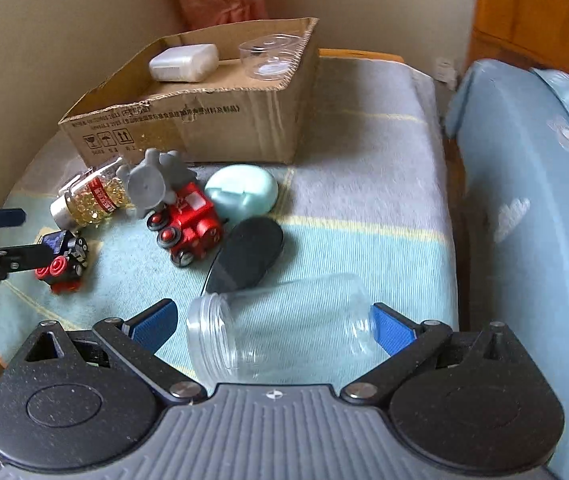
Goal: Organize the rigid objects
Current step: 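Move the right tool to the clear jar lying on the blanket, then grasp the clear jar with the right tool while the left tool grasps the block toy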
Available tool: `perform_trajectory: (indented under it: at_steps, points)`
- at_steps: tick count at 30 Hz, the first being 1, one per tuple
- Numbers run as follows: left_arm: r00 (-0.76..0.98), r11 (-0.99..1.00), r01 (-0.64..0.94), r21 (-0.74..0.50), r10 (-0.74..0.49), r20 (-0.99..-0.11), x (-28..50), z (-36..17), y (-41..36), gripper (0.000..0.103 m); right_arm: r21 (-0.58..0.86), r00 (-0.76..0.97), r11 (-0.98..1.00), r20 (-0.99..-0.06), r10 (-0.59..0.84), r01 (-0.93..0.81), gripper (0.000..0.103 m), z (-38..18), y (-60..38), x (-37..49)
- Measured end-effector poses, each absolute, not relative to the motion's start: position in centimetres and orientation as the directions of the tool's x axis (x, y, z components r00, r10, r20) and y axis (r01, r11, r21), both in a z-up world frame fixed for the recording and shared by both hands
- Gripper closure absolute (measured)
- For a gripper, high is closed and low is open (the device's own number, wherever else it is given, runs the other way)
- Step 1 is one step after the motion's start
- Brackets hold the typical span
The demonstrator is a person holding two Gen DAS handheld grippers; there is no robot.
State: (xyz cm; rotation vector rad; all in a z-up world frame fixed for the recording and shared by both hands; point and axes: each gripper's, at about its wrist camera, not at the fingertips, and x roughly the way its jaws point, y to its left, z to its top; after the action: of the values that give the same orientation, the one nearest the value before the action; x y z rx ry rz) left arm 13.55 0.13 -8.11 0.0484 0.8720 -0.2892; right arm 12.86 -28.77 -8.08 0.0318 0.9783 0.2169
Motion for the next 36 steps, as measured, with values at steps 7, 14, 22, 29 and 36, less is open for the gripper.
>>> perform_trajectory:
  at_steps: [7,14,22,29,36]
  points:
    - [0.585,0.971,0.225,-0.077,-0.198,-0.787,14.3,-9.9,0.0,0.005,0.064,0.6,0.992,-0.792,0.115,-0.105,0.0,-8.5,-27.2,9.8]
    - [0.59,0.977,0.202,-0.067,-0.176,-0.788,13.1,-9.9,2.7,0.005,0.011,0.611,0.99,-0.786,0.096,-0.141,0.0,-9.3,-25.9,8.8]
    - [0.593,0.976,0.218,-0.016,-0.146,-0.792,12.4,-11.2,2.9,0.001,-0.034,0.6,0.992,-0.799,0.048,-0.124,0.0,-11.6,-25.0,8.6]
    - [0.61,0.972,0.234,-0.013,-0.157,-0.777,13.0,-11.4,1.2,0.001,-0.027,0.644,0.993,-0.763,0.051,-0.112,0.0,-11.9,-25.2,7.9]
    - [0.623,0.972,0.233,-0.012,-0.158,-0.766,13.2,-11.5,0.8,0.0,-0.026,0.663,0.994,-0.747,0.049,-0.103,0.0,-12.1,-25.1,8.1]
